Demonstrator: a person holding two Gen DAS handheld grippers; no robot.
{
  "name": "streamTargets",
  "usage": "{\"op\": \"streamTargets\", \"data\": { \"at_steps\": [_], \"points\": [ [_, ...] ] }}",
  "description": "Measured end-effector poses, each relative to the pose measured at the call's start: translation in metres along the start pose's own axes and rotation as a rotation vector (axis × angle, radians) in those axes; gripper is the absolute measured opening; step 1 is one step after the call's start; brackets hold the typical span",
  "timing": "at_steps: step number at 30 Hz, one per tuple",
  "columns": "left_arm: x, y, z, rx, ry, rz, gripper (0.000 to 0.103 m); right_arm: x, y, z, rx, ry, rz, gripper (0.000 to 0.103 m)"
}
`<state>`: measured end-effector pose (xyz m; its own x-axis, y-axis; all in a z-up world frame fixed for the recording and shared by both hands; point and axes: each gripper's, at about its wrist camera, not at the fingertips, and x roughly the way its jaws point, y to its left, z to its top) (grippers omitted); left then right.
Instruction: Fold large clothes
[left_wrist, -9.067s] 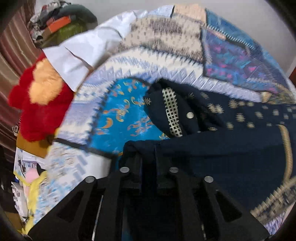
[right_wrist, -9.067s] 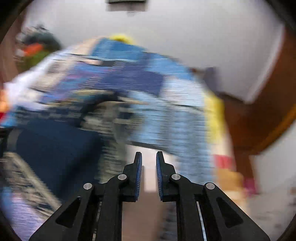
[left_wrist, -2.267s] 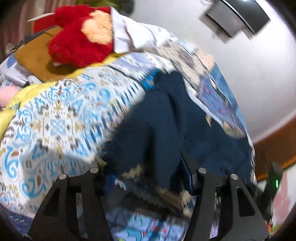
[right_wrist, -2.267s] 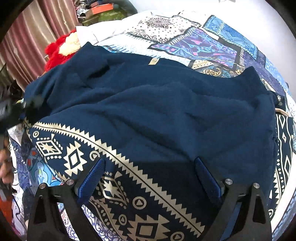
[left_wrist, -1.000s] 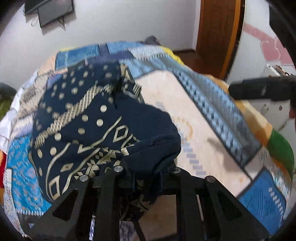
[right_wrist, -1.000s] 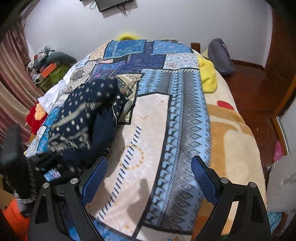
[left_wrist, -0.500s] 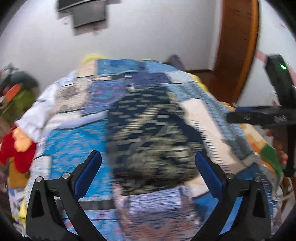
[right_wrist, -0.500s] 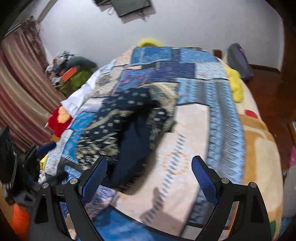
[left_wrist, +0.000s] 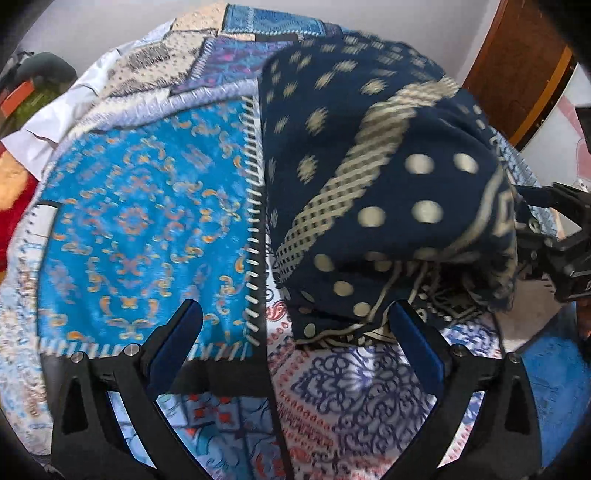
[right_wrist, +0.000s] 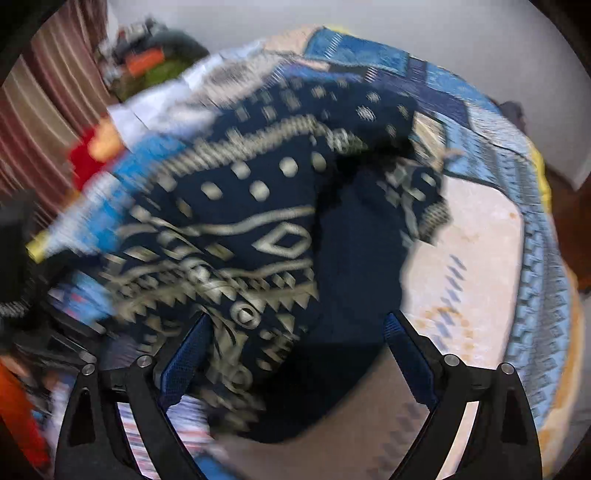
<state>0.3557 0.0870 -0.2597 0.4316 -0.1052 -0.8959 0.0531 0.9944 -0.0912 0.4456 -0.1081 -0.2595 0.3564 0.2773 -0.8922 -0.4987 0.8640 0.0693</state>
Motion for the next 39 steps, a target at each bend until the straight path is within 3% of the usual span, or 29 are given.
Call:
{"op": "streamTargets", "data": {
  "at_steps": [1, 5, 13, 14, 17, 22, 26, 29, 33, 36, 39],
  "points": [
    [0.004, 0.001, -0.001, -0.008, -0.003, -0.009, 0.103, 0.003, -0.005, -0.004, -0.005, 0.009, -0.018, 0.099],
    [0.003, 0.016, -0.004, -0.032, -0.044, 0.032, 0.103, 0.011, -0.049, -0.017, 0.150, 0.056, 0.091, 0.100],
    [0.008, 0.037, -0.015, -0.088, 0.000, 0.066, 0.103, -0.001, -0.055, -0.031, 0.089, 0.044, 0.028, 0.100],
    [0.010, 0.037, -0.015, -0.082, 0.012, 0.155, 0.103, -0.002, -0.058, -0.034, 0.089, 0.044, 0.023, 0.100],
    [0.009, 0.048, -0.018, -0.099, 0.027, 0.110, 0.103, -0.004, -0.072, -0.040, 0.118, 0.054, 0.024, 0.100],
    [-0.019, 0.047, -0.017, -0.036, -0.004, 0.173, 0.101, -0.019, -0.077, -0.047, 0.136, 0.053, 0.043, 0.100],
    [-0.059, 0.049, -0.002, -0.004, -0.085, 0.191, 0.101, -0.047, -0.079, -0.042, 0.143, 0.026, 0.069, 0.100],
    [-0.079, 0.049, 0.020, -0.009, -0.149, 0.164, 0.102, -0.069, -0.079, -0.027, 0.168, -0.033, 0.111, 0.100],
    [-0.085, 0.042, 0.054, -0.036, -0.199, 0.040, 0.102, -0.081, -0.070, 0.004, 0.194, -0.112, 0.168, 0.100],
    [-0.065, 0.029, 0.073, -0.039, -0.170, -0.038, 0.102, -0.064, -0.057, 0.035, 0.206, -0.117, 0.200, 0.100],
    [-0.037, 0.009, 0.078, -0.007, -0.098, -0.069, 0.102, -0.028, -0.043, 0.053, 0.180, -0.083, 0.164, 0.100]
  ]
}}
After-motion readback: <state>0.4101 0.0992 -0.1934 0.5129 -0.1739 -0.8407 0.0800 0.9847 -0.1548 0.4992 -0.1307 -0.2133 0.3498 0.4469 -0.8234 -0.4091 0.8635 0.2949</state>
